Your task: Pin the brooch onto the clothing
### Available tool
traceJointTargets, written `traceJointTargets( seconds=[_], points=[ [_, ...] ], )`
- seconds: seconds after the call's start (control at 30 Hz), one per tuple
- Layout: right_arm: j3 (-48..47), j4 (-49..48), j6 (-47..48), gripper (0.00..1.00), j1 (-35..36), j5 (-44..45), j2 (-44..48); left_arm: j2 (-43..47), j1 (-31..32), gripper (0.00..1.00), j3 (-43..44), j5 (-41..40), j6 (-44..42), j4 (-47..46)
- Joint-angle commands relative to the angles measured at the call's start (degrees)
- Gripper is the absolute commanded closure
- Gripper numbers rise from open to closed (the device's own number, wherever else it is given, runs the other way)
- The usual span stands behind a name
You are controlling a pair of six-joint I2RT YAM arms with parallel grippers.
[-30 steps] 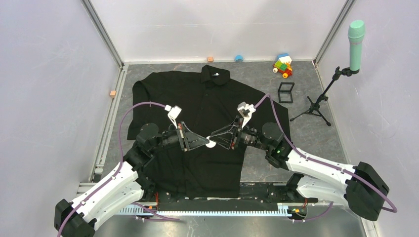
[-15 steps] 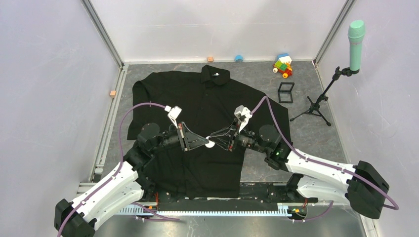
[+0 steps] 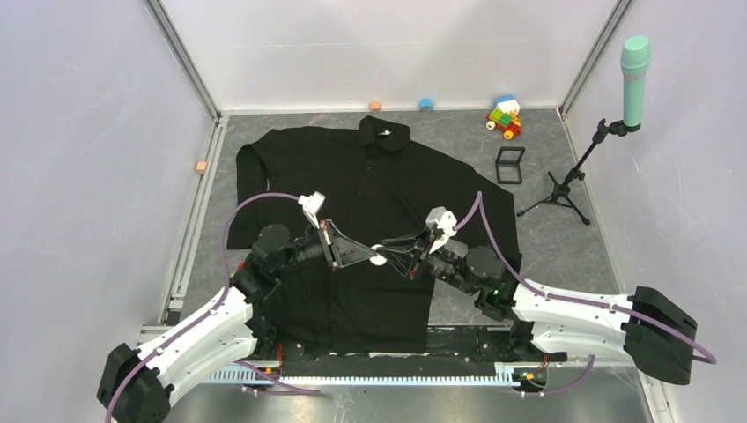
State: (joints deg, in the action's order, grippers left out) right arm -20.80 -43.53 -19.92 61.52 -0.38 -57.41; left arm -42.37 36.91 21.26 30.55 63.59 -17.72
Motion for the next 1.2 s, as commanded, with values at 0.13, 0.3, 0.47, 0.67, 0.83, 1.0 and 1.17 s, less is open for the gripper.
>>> traceJointTargets(
  seconds=[0.13,0.3,0.47,0.67,0.83,1.0,1.17],
  points=[
    [2.26,5.31,6.12,0.65,4.19,8.0,-1.7,1.0,0.05,0.98,1.61,-3.01,9.1,-10.33],
    [2.08,5.21,7.66,0.62,6.05,11.28,-2.15,0.83,0.01,0.98,1.51,-3.67,10.68,-10.24],
    [2.35,5.63,9.08,0.57,7.28,13.79,-2.13,0.95,0.01,0.98,1.24,-4.5,11.93,-9.23],
    [2.57,7.89,9.66,0.48,7.39,14.8,1.03,1.36,-0.3,0.98,0.99,-5.43,9.97,-4.83],
    [2.21,11.61,10.45,0.42,7.39,15.31,5.17,1.6,-1.04,0.98,0.64,-5.28,9.16,-2.6],
    [1.83,13.71,8.74,0.32,7.39,16.27,8.48,1.2,-1.46,0.98,1.45,-3.8,7.34,-1.24],
    [-3.92,20.93,4.76,0.22,5.51,14.33,8.4,1.05,-1.65,0.98,5.18,-0.23,-5.01,5.36]
  ],
)
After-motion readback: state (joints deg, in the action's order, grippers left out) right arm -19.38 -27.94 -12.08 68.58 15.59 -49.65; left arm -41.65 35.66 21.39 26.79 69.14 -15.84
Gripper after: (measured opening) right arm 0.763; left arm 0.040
